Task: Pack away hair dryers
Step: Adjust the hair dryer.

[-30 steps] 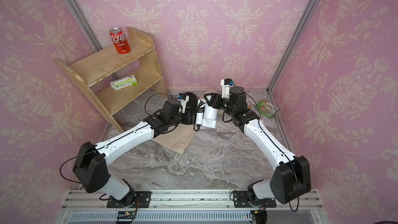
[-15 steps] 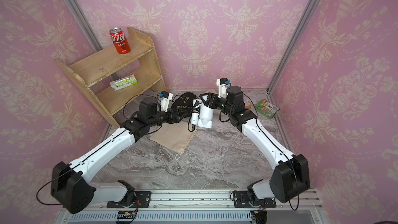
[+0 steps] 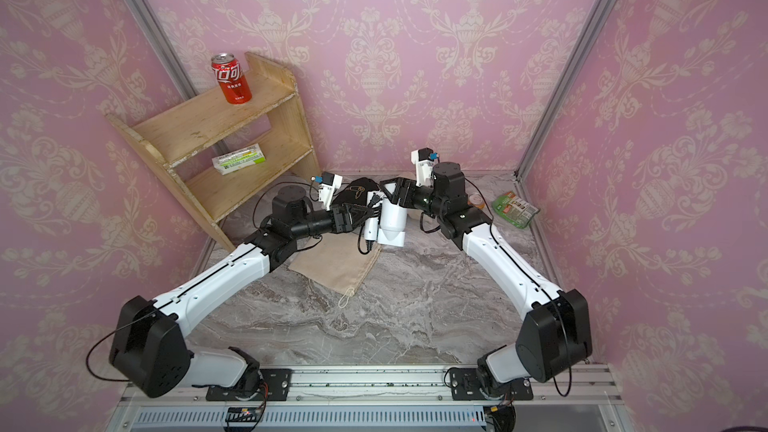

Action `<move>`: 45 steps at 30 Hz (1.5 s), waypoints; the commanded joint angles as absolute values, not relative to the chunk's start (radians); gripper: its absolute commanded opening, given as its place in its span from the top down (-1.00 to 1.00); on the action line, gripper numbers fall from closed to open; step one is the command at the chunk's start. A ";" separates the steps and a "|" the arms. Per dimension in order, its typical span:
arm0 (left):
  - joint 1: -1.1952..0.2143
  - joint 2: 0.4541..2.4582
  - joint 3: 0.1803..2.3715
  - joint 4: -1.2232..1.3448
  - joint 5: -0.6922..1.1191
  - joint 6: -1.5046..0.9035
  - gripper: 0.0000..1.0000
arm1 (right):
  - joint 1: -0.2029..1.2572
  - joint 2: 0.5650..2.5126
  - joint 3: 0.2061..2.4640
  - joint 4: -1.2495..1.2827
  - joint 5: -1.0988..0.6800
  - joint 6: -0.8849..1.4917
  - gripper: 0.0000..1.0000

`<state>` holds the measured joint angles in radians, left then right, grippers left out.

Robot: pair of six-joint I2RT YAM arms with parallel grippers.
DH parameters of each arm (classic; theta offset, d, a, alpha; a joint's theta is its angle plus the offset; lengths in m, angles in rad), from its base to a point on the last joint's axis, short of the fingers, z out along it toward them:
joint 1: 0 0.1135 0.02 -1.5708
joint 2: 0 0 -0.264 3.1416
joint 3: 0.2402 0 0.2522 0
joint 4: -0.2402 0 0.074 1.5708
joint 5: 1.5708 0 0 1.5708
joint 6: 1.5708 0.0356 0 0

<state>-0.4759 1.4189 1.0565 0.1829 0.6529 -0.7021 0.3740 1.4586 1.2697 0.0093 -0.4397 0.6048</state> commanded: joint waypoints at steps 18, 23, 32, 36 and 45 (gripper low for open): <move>-0.476 1.516 1.146 0.331 0.735 -0.760 0.01 | 0.394 1.497 1.377 0.045 -0.529 0.634 0.14; -0.476 1.505 1.147 0.329 0.735 -0.753 0.54 | 0.394 1.508 1.390 0.043 -0.538 0.638 0.11; -0.476 1.460 1.161 0.270 0.692 -0.711 0.81 | 0.396 1.525 1.387 0.011 -0.531 0.609 -0.44; -0.475 1.416 1.184 0.130 0.623 -0.618 0.86 | 0.396 1.523 1.402 -0.088 -0.467 0.525 -0.85; -0.443 1.306 1.172 -0.084 0.484 -0.525 0.85 | 0.337 1.507 1.390 -0.195 -0.304 0.470 -0.99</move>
